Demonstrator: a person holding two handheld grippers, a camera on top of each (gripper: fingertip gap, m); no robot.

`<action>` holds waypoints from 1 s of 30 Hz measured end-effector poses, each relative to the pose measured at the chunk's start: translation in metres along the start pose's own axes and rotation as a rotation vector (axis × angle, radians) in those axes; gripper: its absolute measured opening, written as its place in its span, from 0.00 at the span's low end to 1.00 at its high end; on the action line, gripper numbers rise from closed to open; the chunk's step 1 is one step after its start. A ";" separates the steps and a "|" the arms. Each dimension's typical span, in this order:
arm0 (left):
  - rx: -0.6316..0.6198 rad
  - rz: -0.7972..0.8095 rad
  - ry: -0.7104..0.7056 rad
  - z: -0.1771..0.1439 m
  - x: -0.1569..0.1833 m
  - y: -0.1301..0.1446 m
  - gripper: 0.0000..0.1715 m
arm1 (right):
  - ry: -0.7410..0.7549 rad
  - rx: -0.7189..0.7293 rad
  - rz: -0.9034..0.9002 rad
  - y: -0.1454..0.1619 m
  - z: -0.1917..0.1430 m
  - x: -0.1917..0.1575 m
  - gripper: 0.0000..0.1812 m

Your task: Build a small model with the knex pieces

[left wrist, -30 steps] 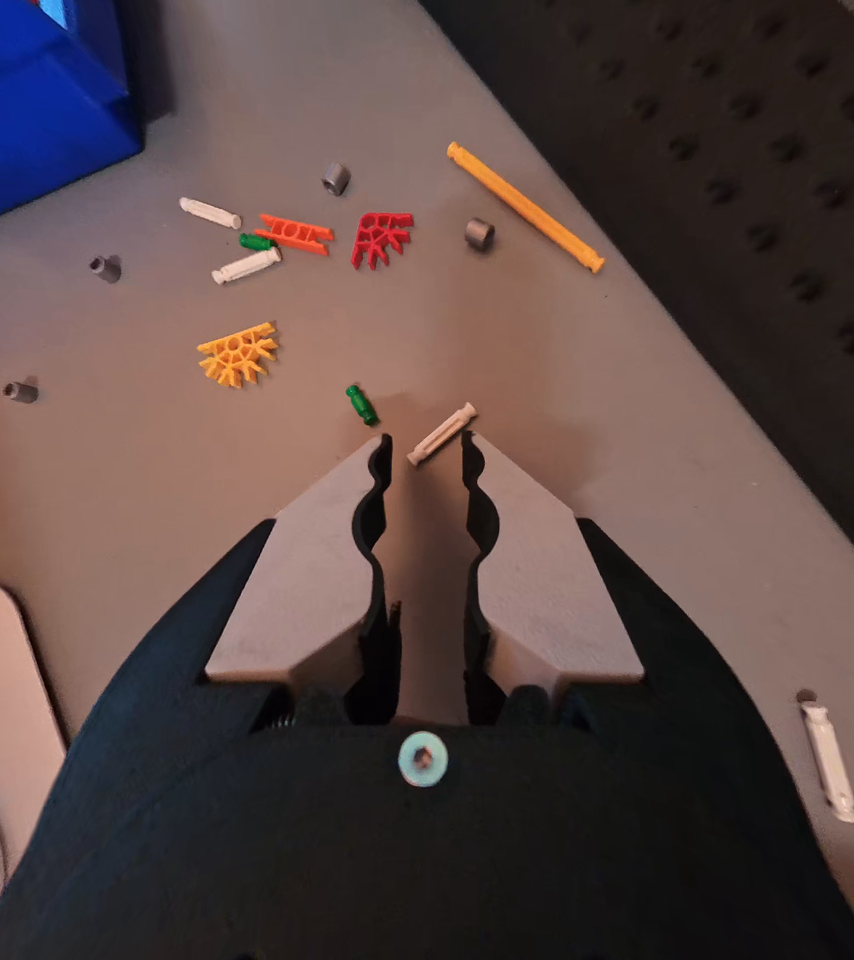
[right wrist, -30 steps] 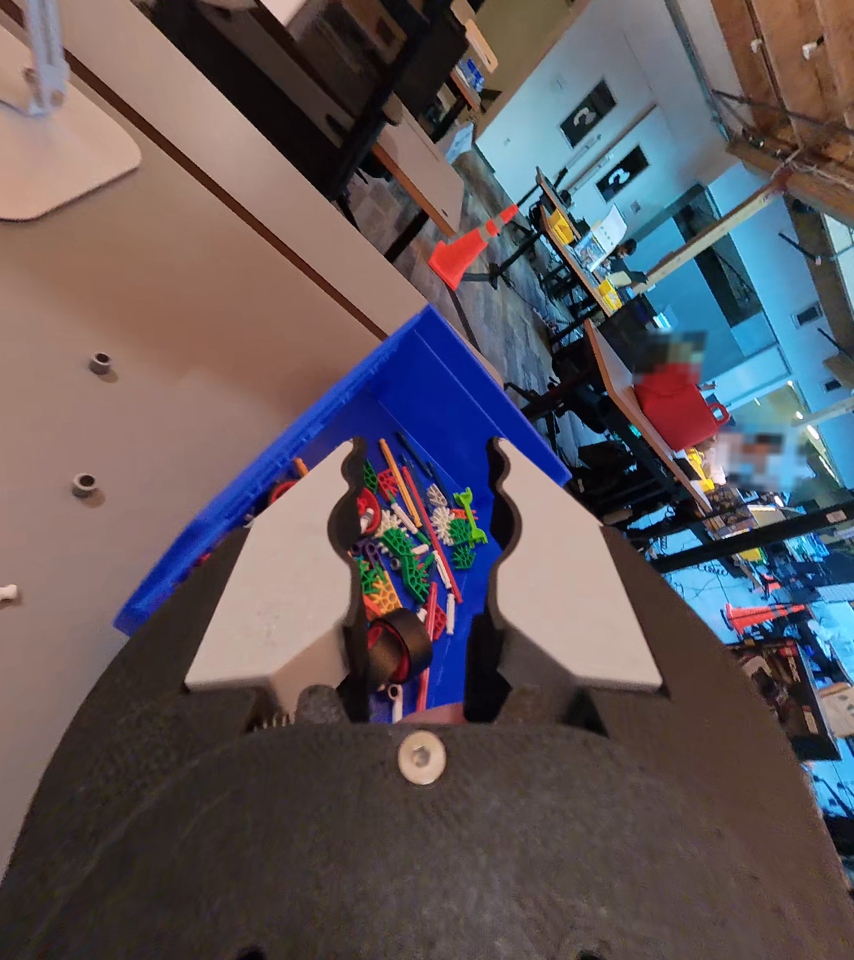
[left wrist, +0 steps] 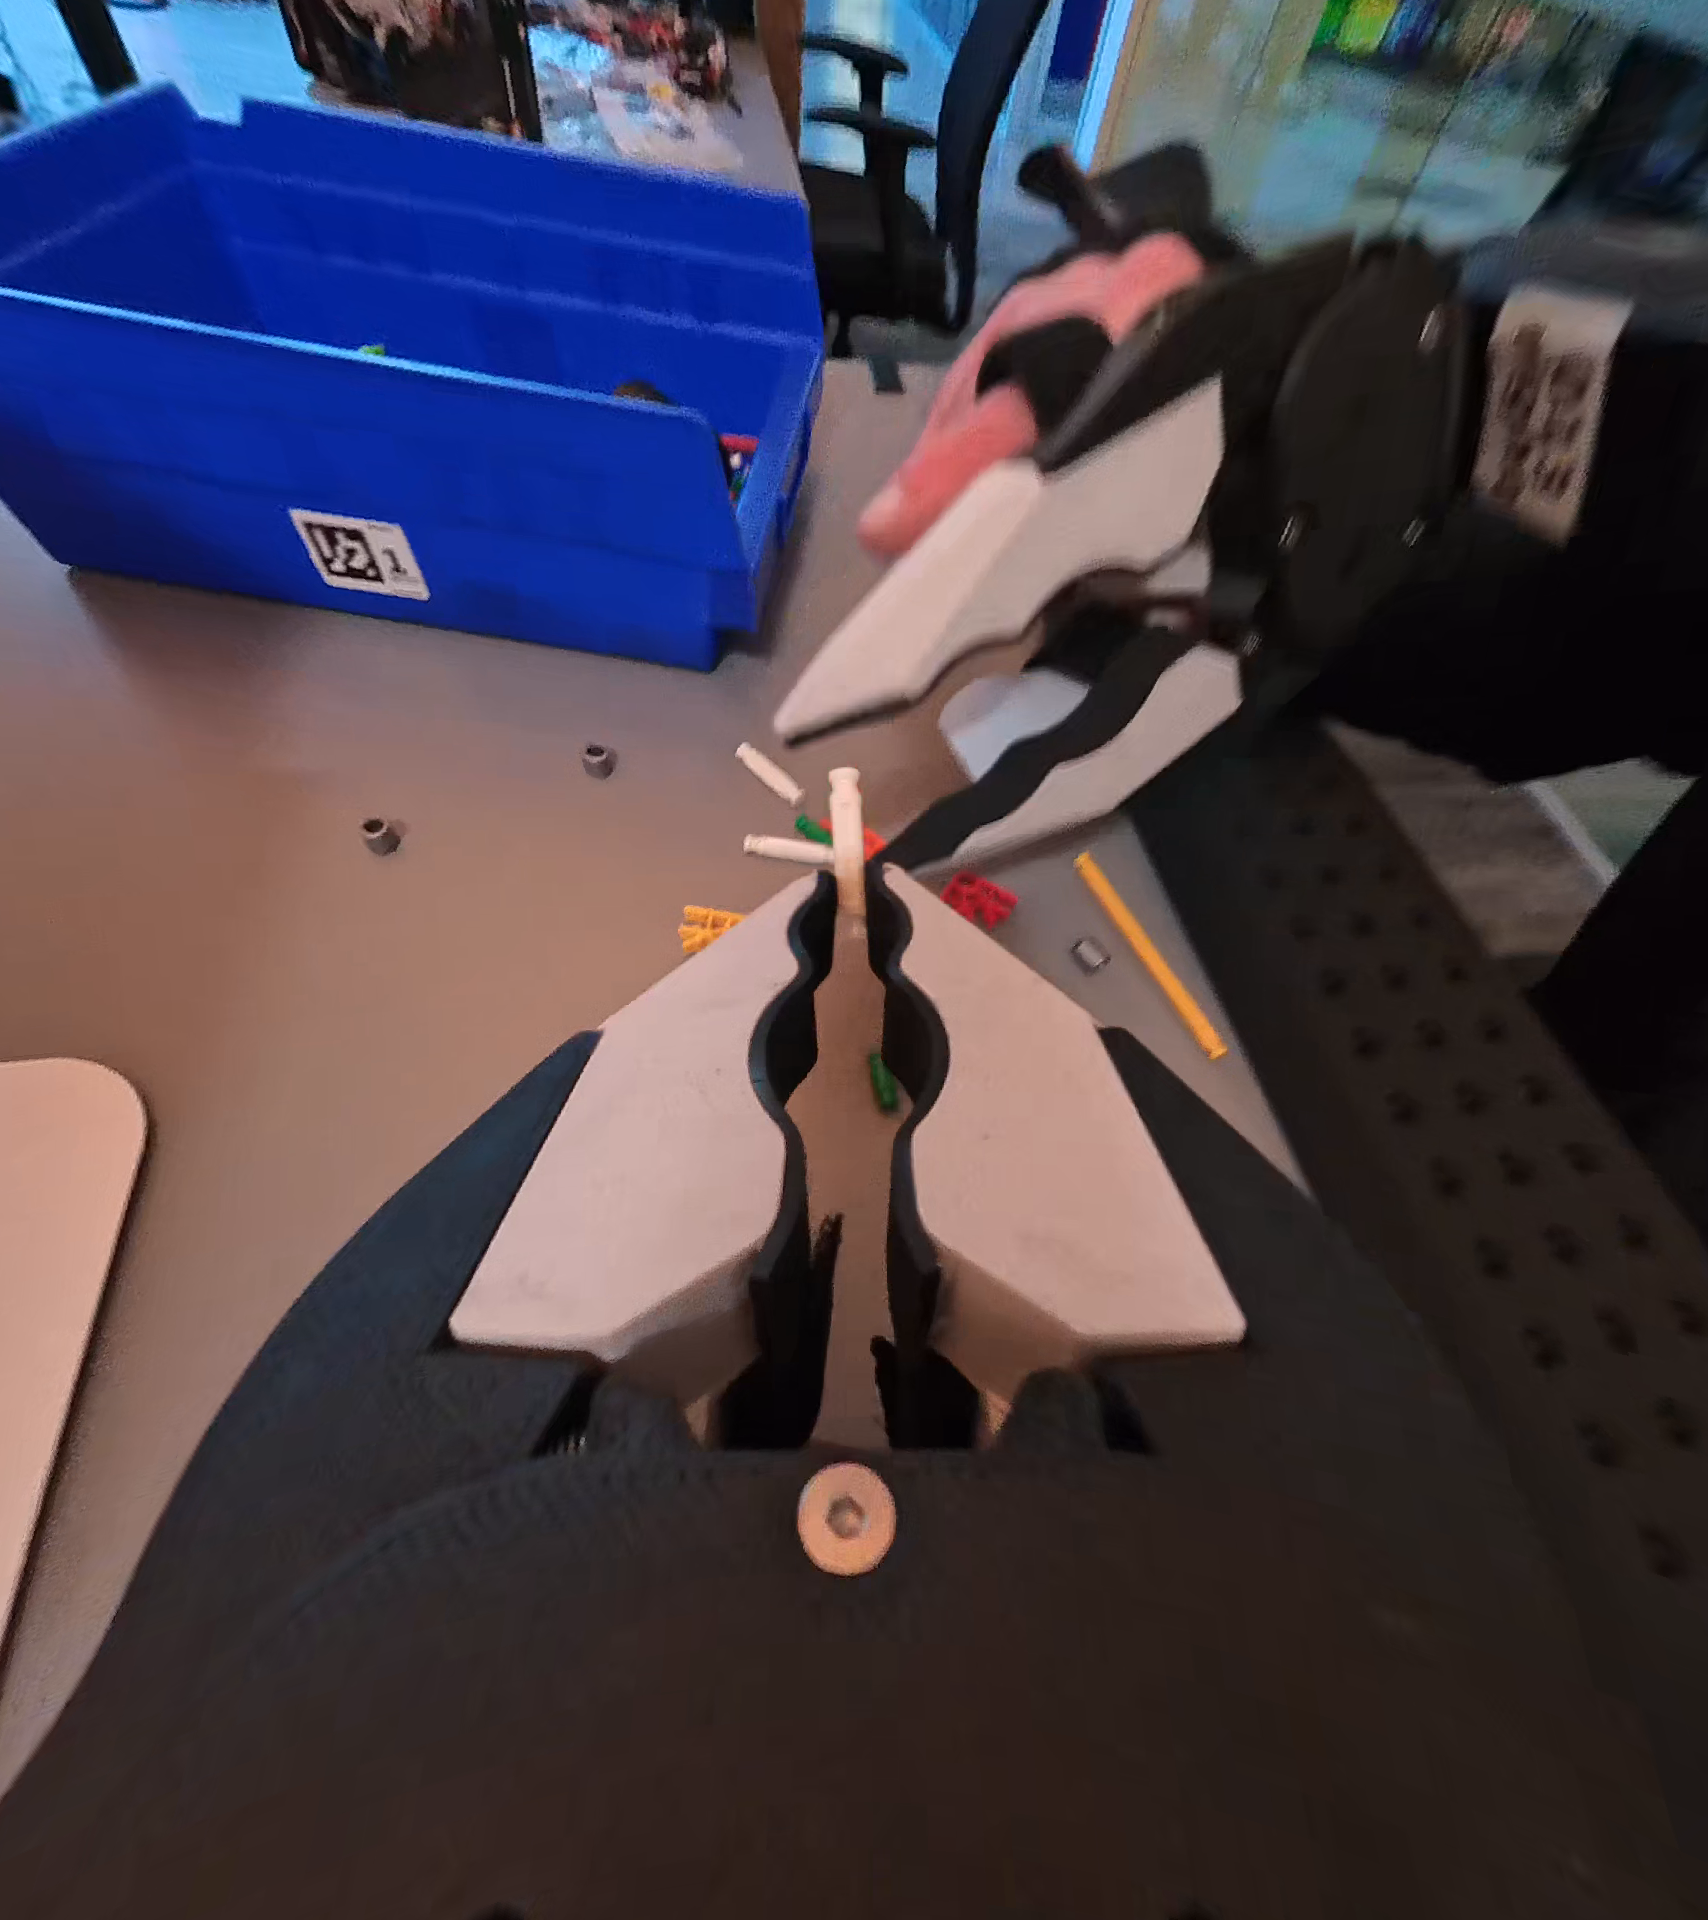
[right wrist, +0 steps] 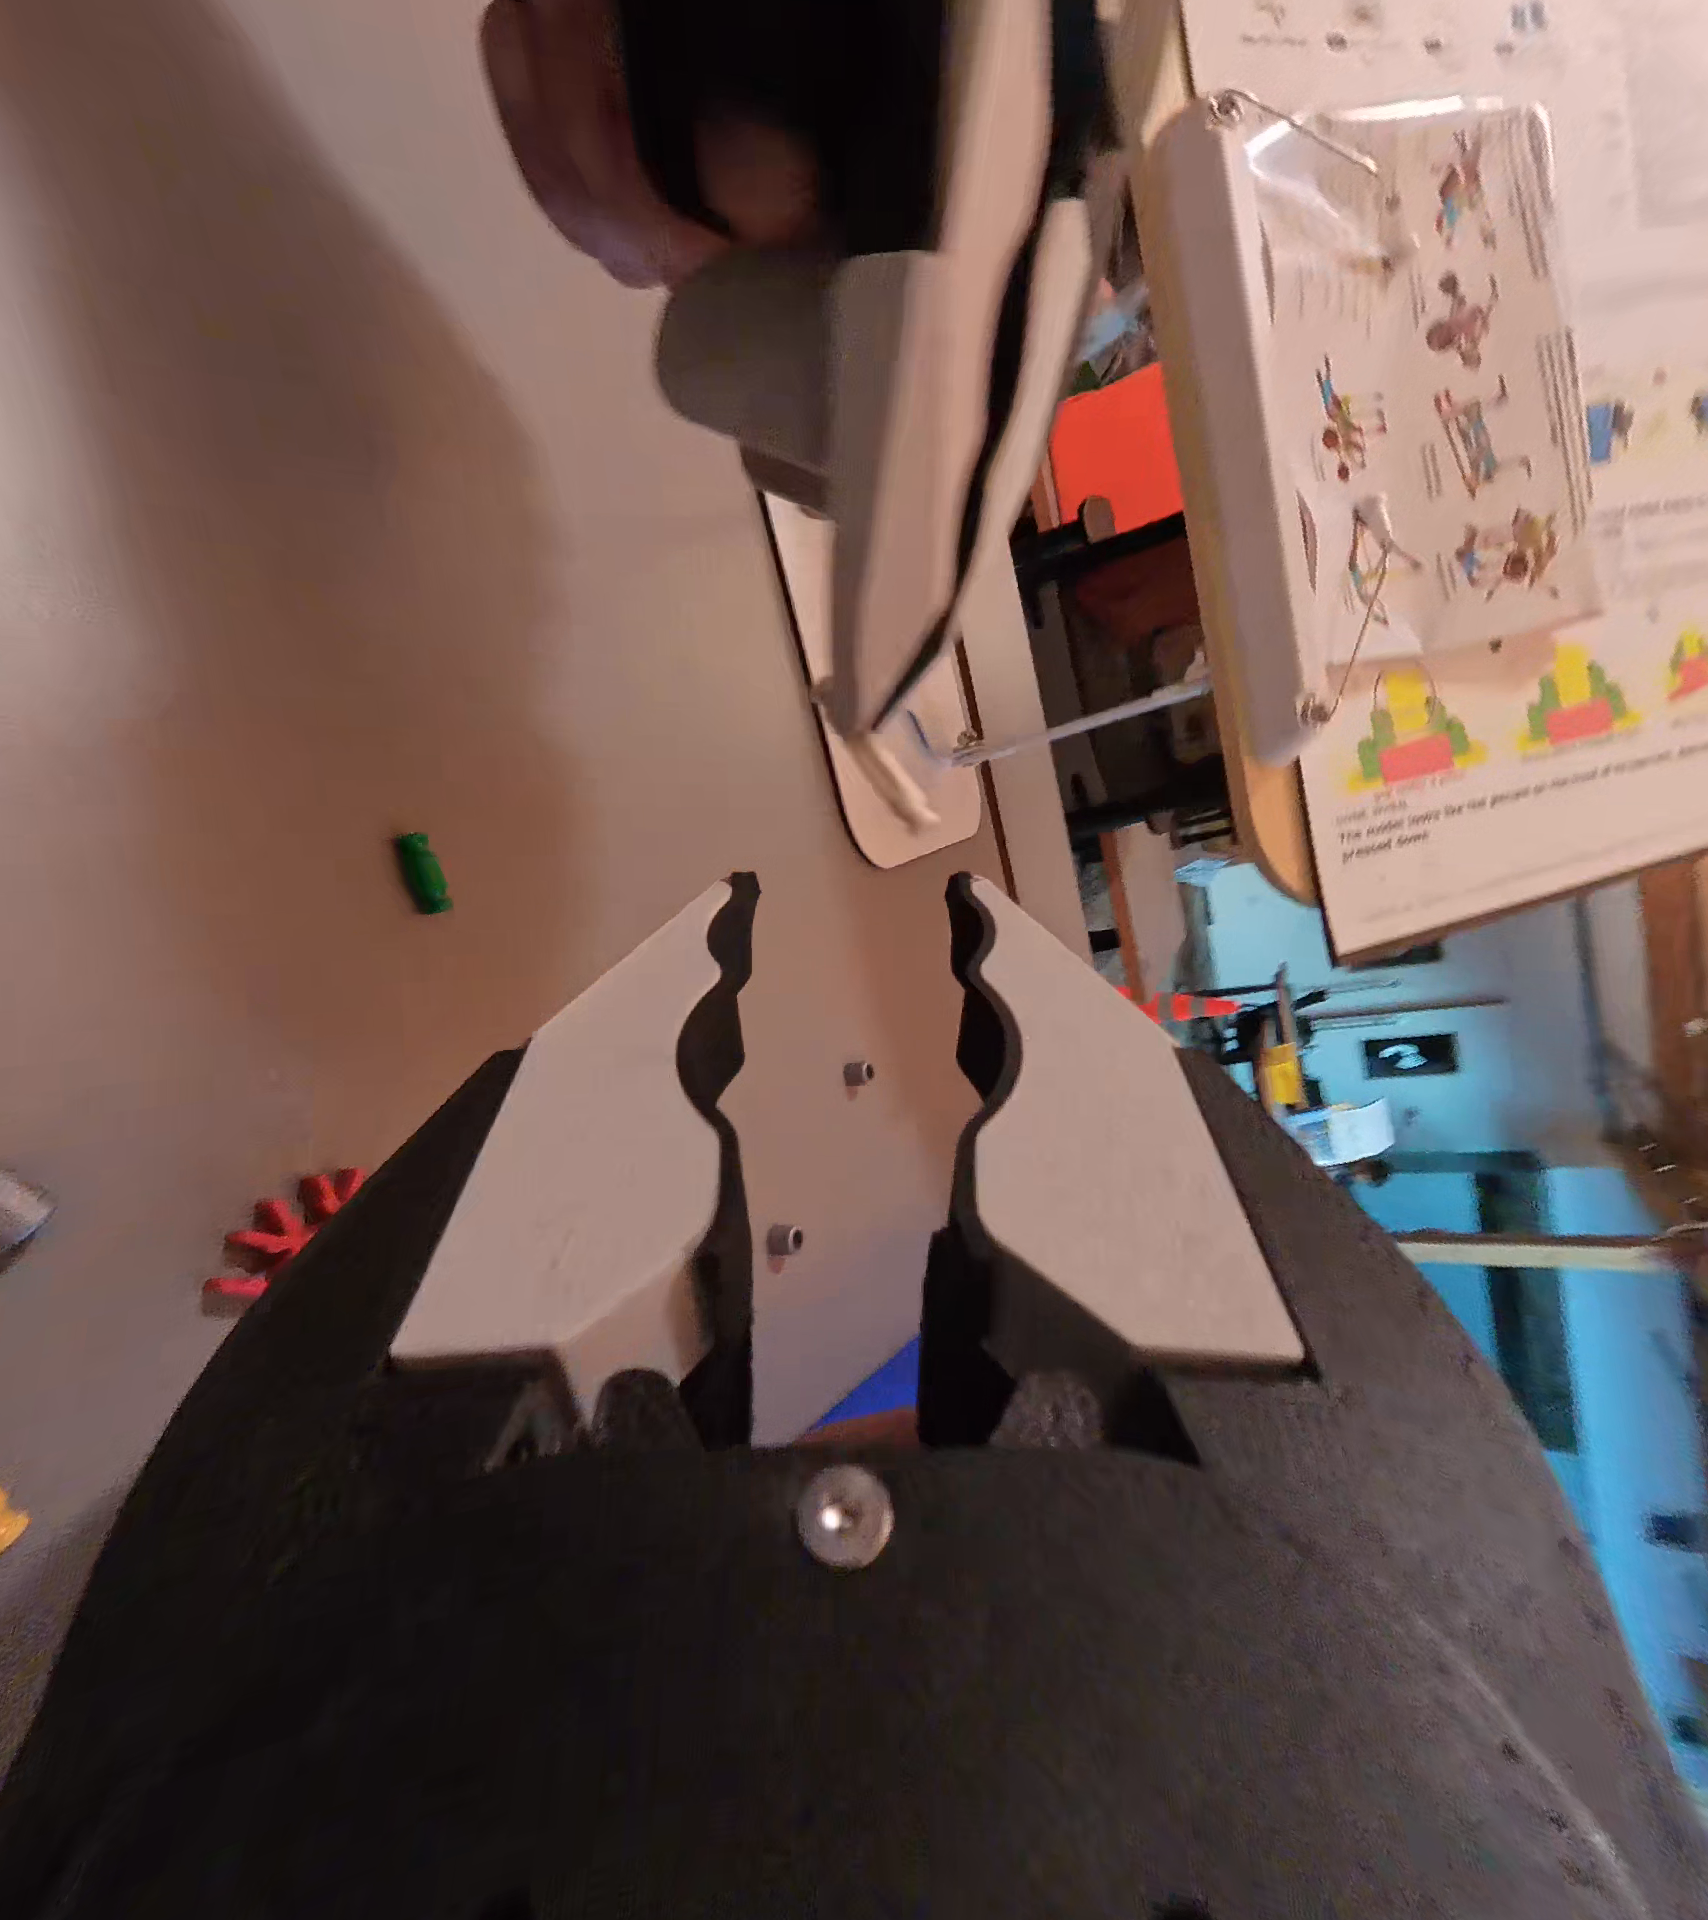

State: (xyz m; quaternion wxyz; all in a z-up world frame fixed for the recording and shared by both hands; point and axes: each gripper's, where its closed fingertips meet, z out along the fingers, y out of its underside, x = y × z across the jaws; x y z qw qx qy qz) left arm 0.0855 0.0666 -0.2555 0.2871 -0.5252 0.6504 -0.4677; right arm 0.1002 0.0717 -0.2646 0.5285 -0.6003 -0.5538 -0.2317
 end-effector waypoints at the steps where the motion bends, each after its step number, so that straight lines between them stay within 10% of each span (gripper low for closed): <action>1: 0.014 -0.012 0.014 -0.001 0.002 -0.003 0.02 | 0.015 0.001 -0.034 -0.003 0.002 0.000 0.19; 18: 0.053 0.077 -0.037 -0.003 0.003 -0.013 0.10 | 0.156 -0.053 -0.089 0.004 0.001 0.023 0.01; 26: -0.188 0.208 -0.056 0.010 0.003 0.033 0.13 | 0.359 -0.364 0.237 0.130 -0.036 0.116 0.02; 30: -0.331 0.270 -0.073 0.021 0.002 0.063 0.18 | 0.405 -0.532 0.424 0.197 -0.054 0.129 0.21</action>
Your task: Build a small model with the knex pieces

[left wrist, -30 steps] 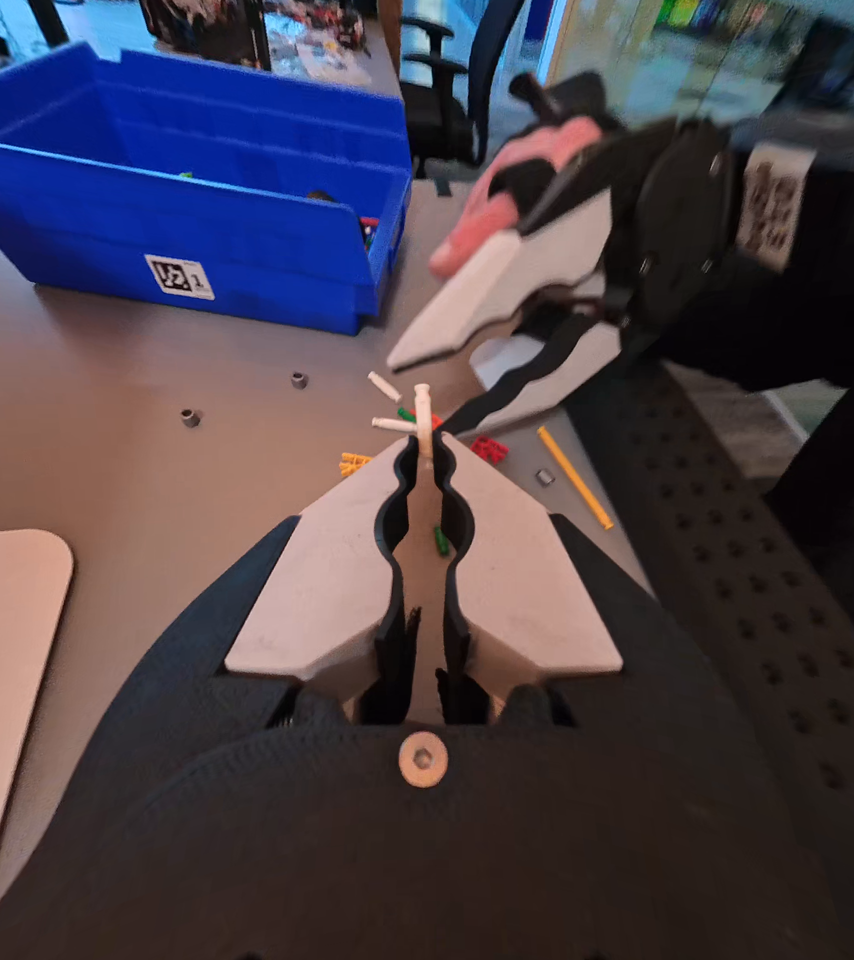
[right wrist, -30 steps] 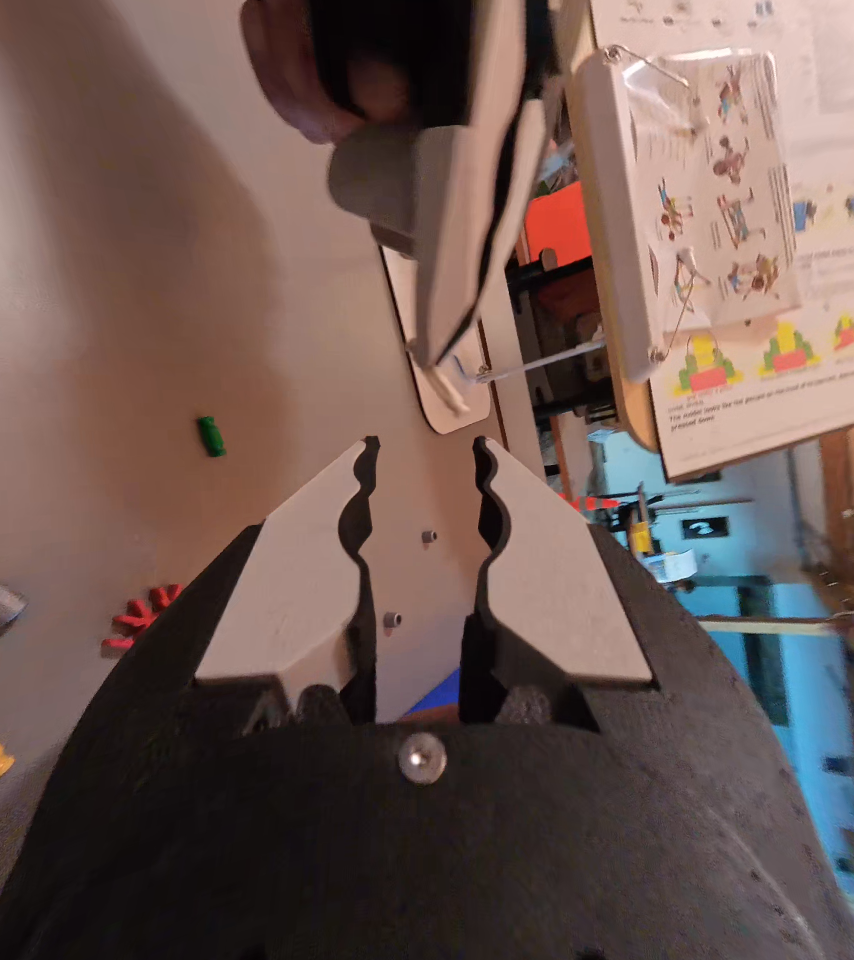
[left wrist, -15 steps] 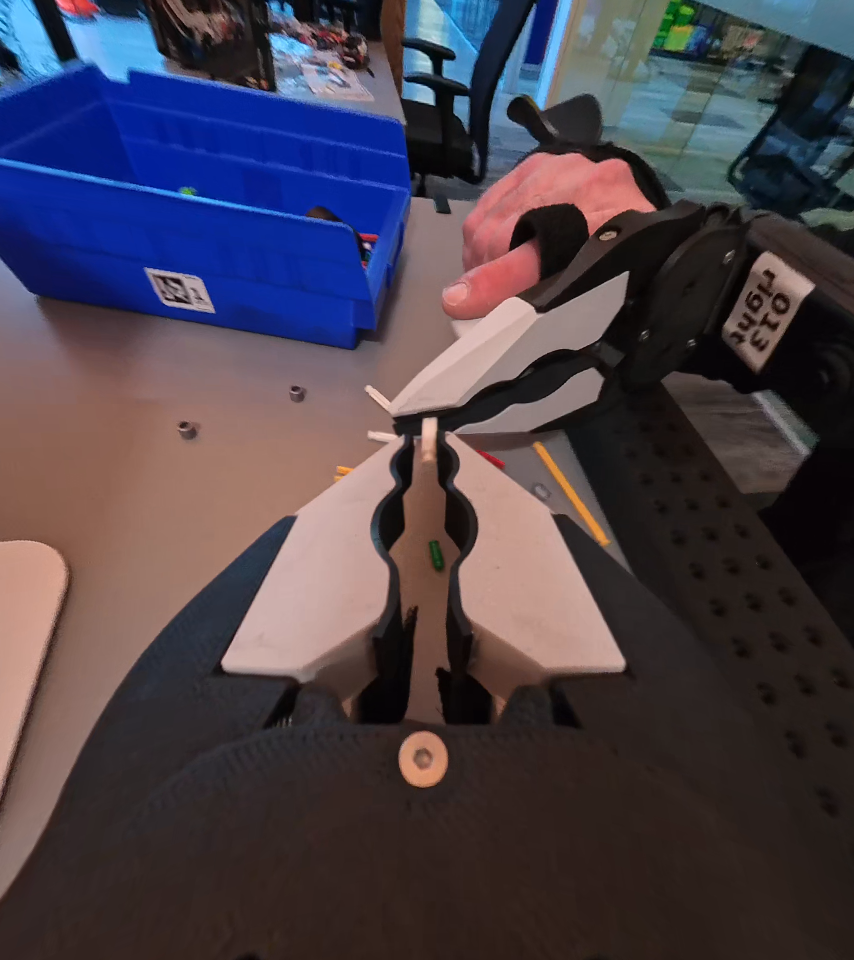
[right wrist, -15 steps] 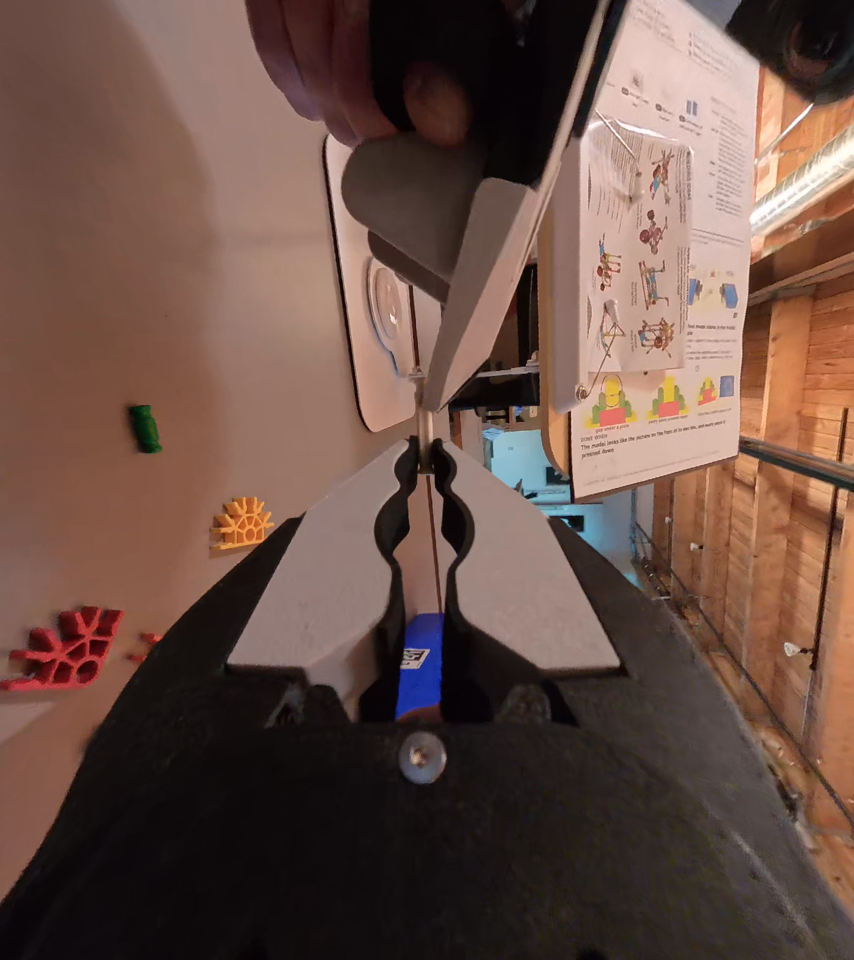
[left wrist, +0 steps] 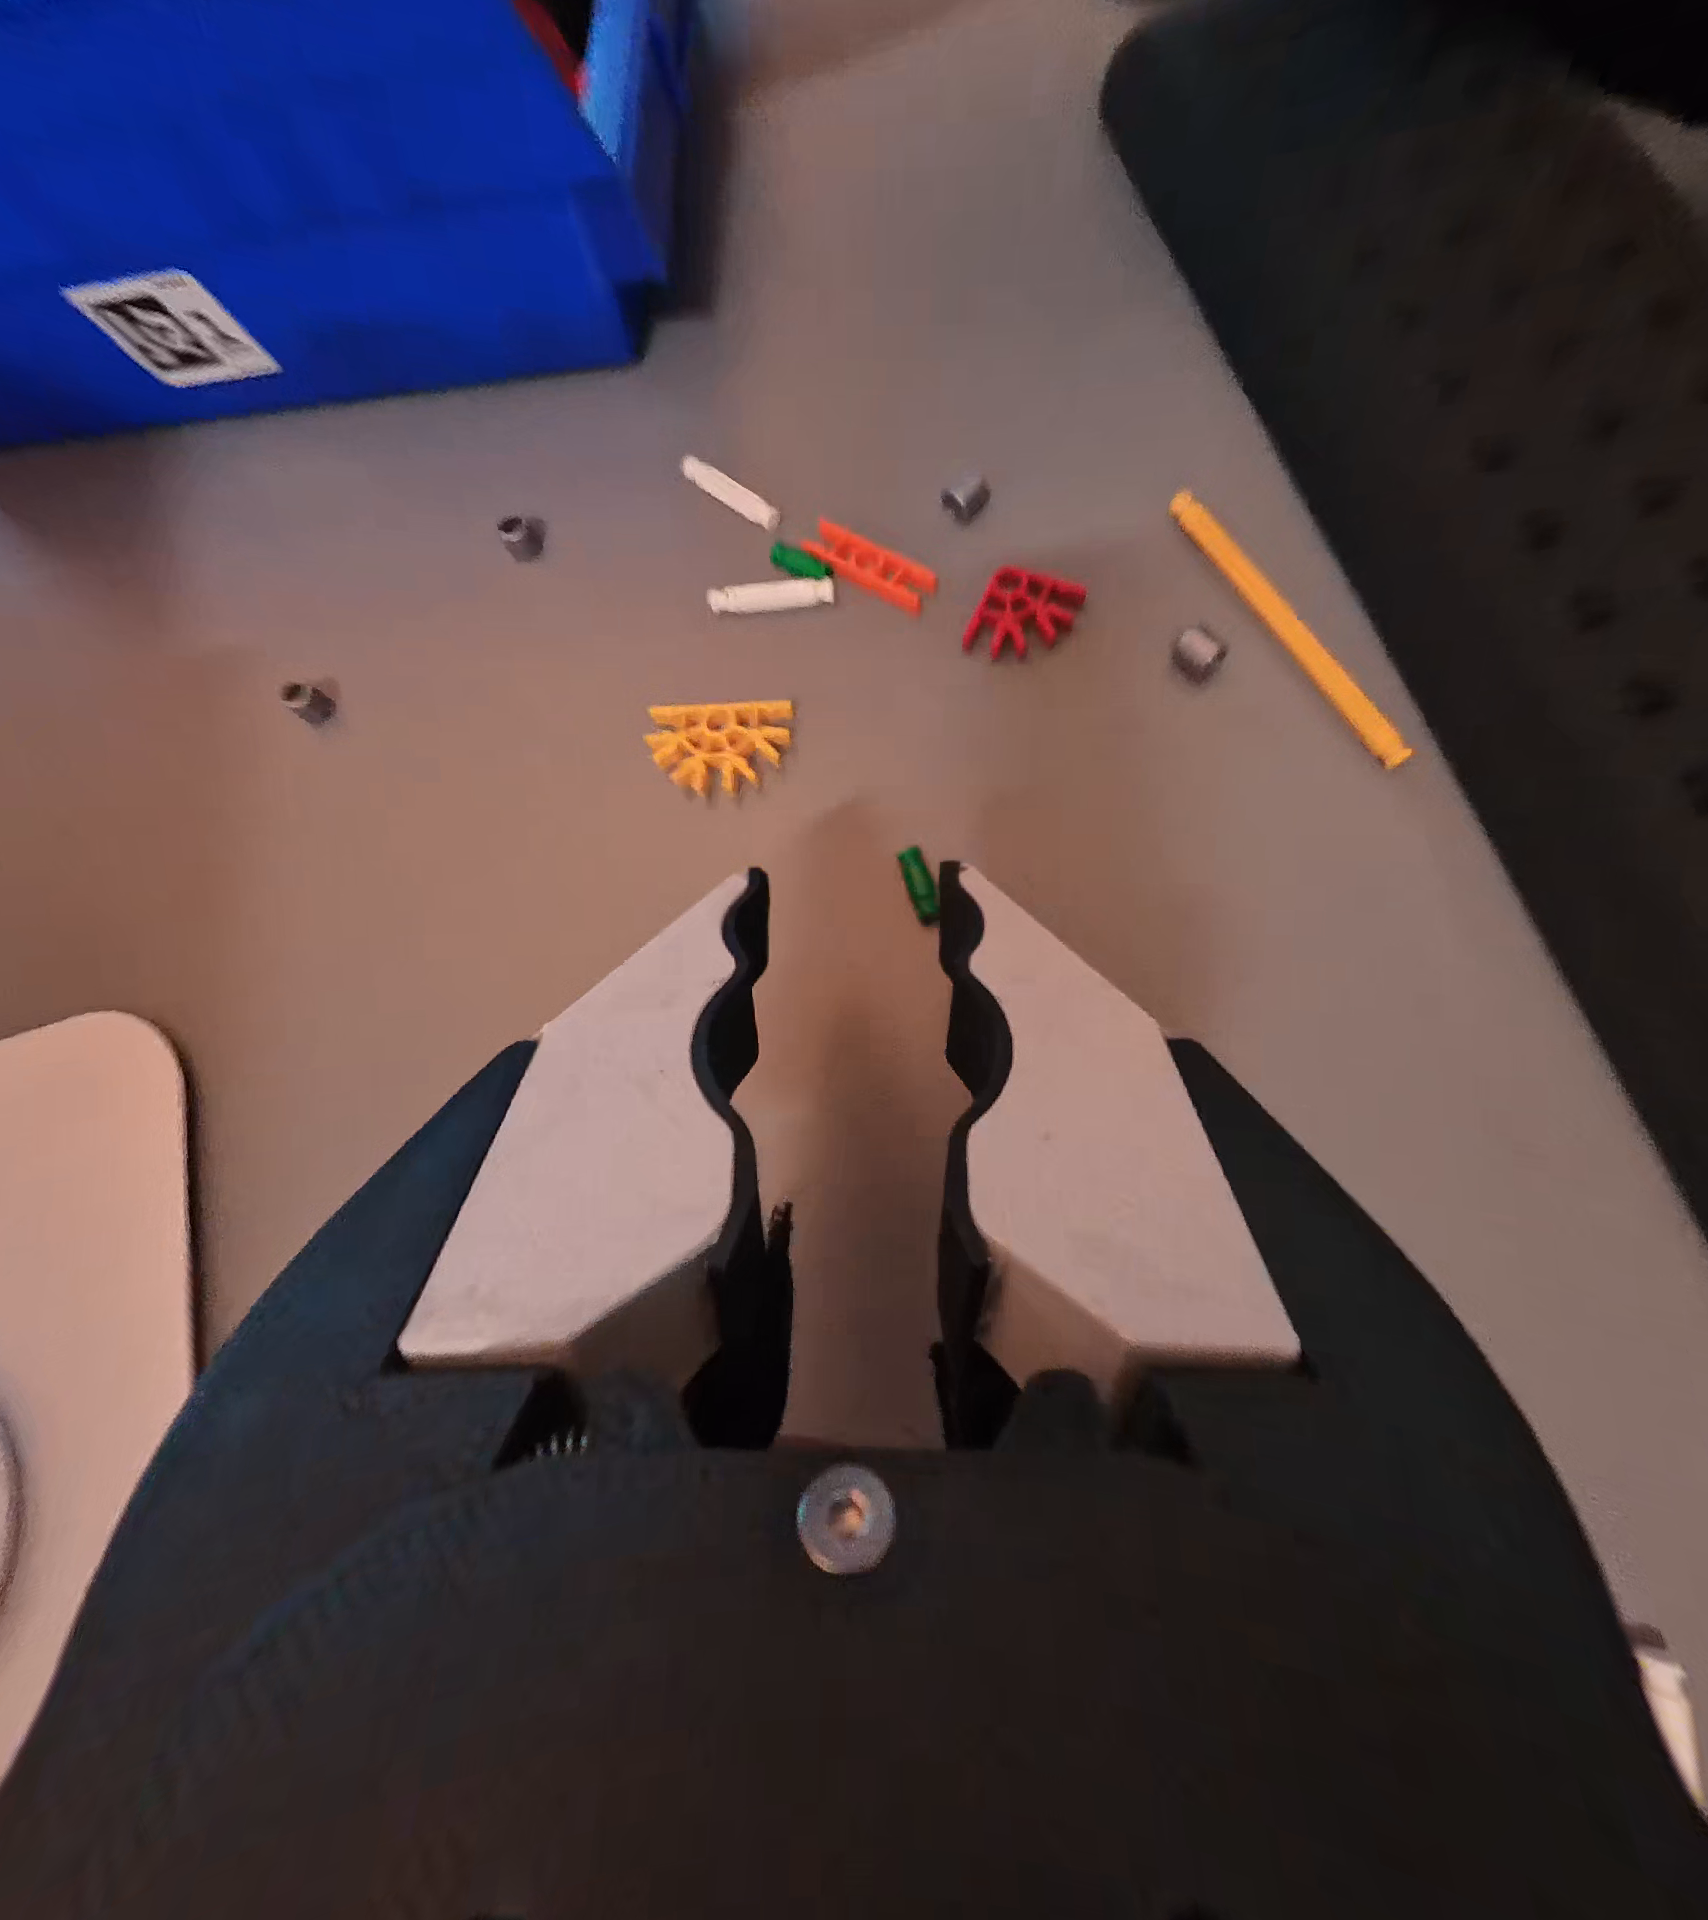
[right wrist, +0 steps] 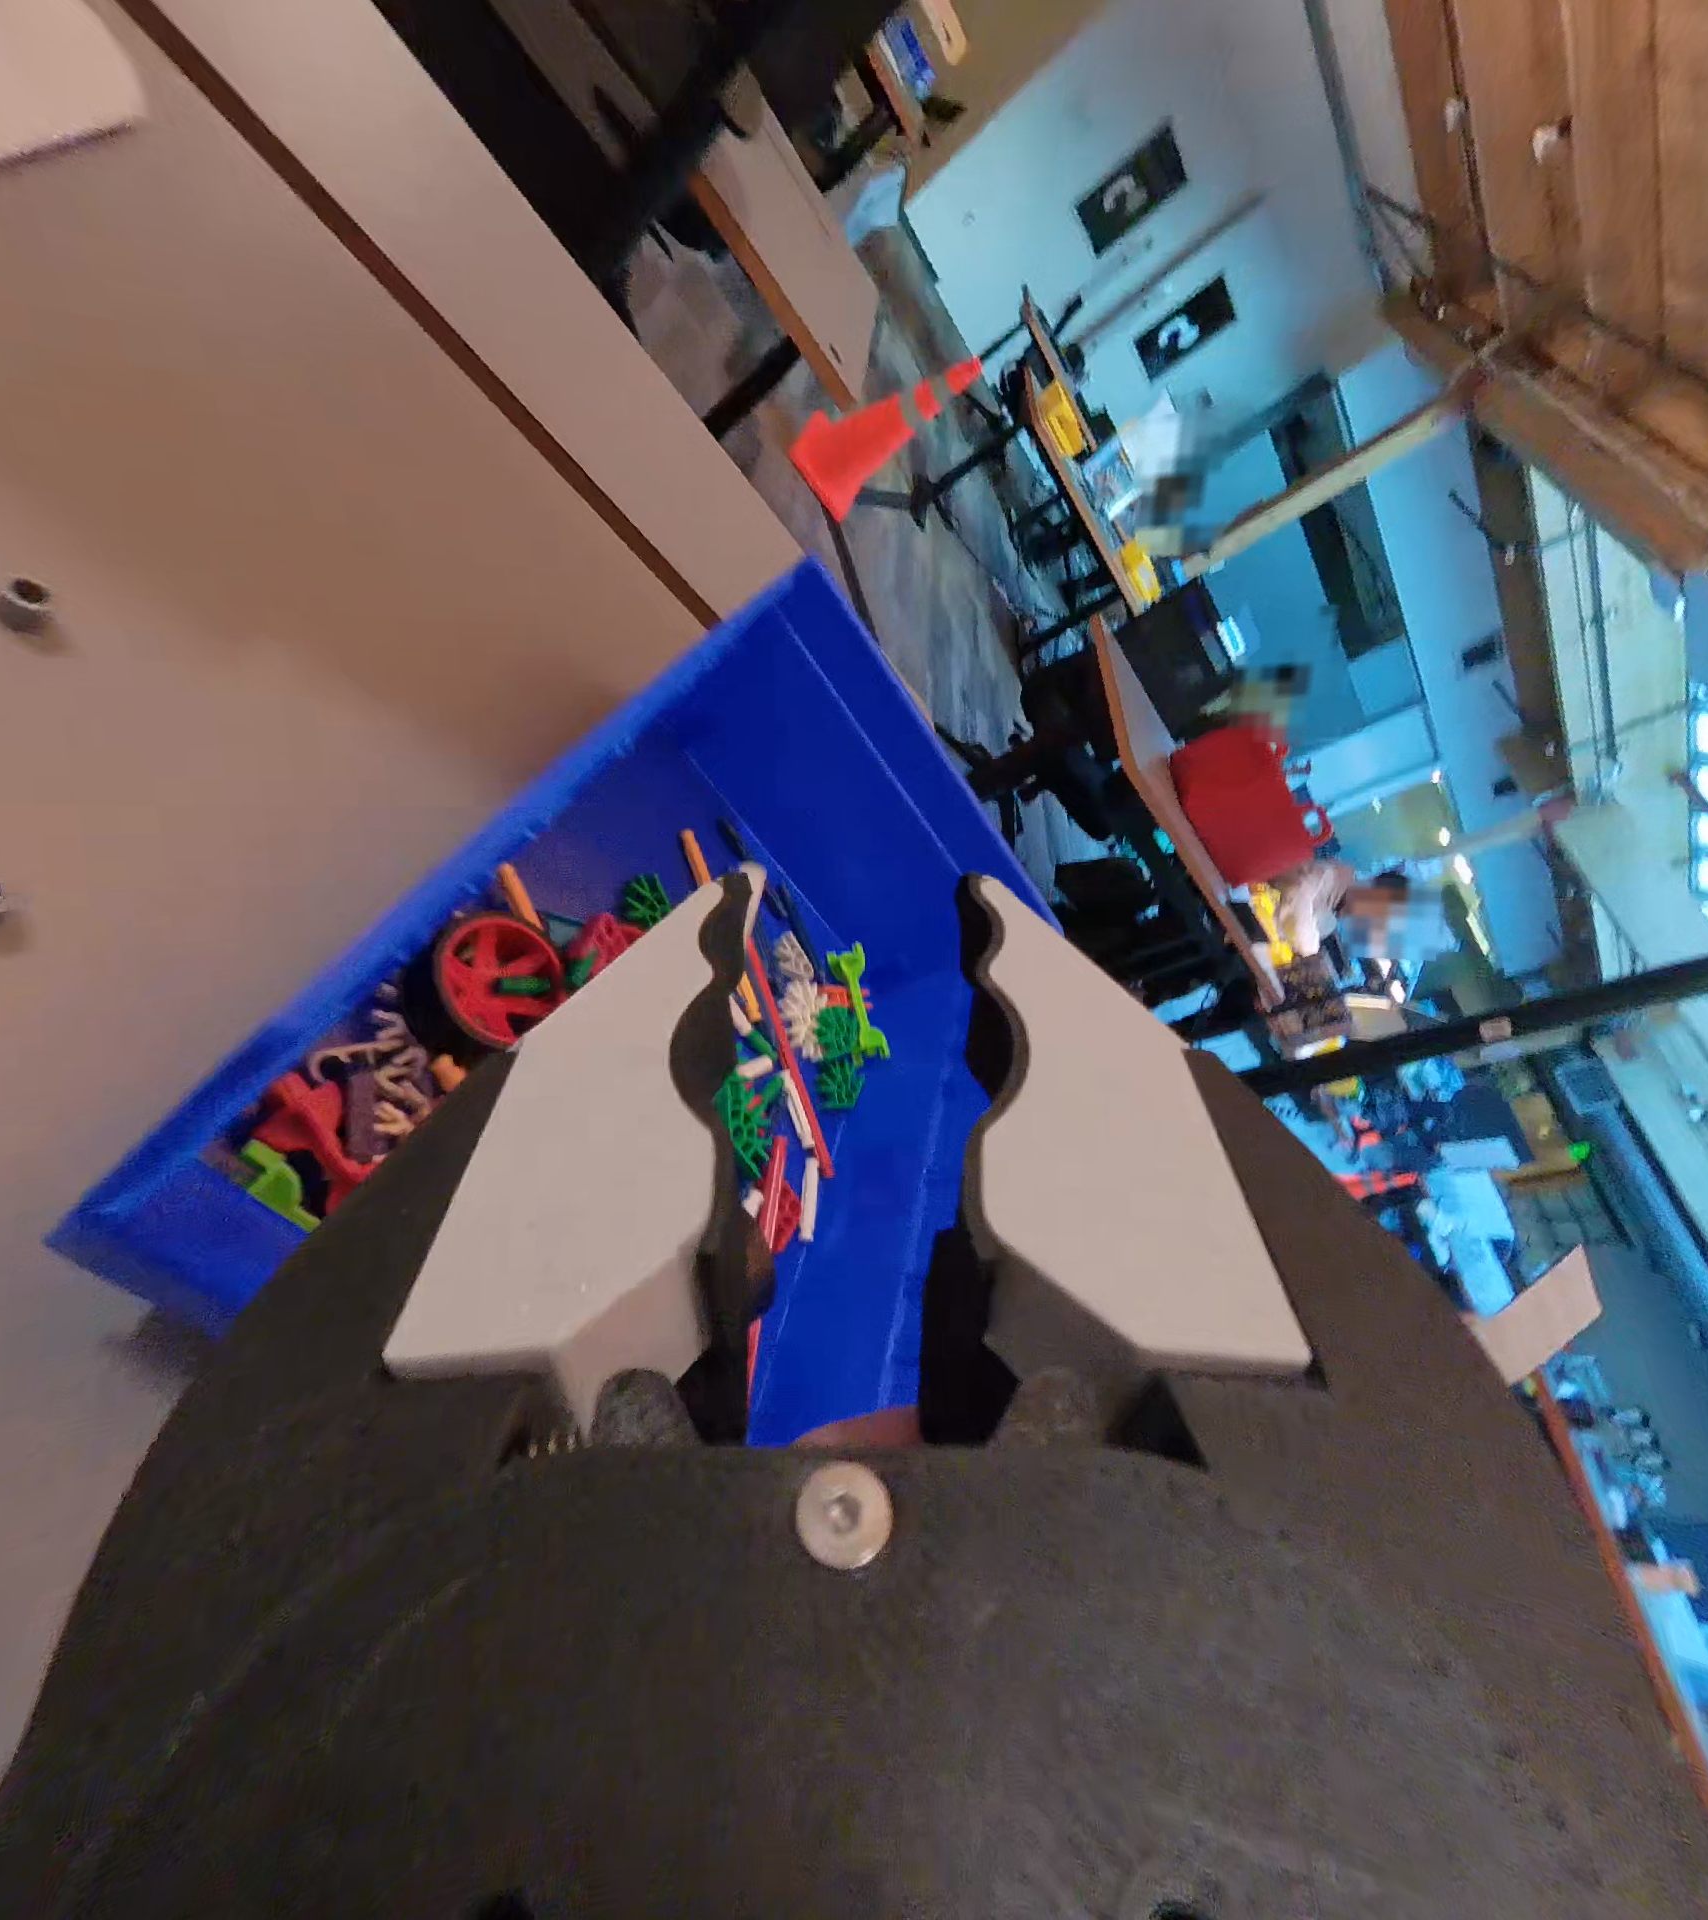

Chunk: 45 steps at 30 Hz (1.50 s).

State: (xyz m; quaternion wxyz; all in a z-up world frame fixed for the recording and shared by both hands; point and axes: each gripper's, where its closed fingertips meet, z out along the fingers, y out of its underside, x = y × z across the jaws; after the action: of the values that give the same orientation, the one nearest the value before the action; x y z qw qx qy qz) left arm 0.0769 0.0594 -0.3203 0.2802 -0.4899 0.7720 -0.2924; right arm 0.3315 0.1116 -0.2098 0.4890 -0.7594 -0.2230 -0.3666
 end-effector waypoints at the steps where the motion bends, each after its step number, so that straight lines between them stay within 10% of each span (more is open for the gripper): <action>1: -0.017 0.007 0.018 0.002 0.004 0.002 0.18 | 0.003 -0.026 0.021 0.007 0.002 0.004 0.23; 15: -0.112 0.069 -0.031 0.035 0.011 0.018 0.02 | -0.033 0.200 -0.061 -0.051 -0.038 -0.027 0.17; 27: 0.270 -0.204 -0.008 -0.027 -0.016 -0.050 0.02 | -0.347 0.511 -0.530 -0.109 -0.108 -0.193 0.24; 45: 0.391 -0.179 -0.101 -0.041 -0.029 -0.070 0.08 | -0.128 0.487 -0.531 -0.117 -0.093 -0.154 0.02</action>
State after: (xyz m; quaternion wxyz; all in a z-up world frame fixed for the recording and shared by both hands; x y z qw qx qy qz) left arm 0.0990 0.0692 -0.2376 0.3809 -0.5070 0.6390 -0.4354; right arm 0.1207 0.0797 -0.2376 0.5282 -0.5578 -0.5232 -0.3690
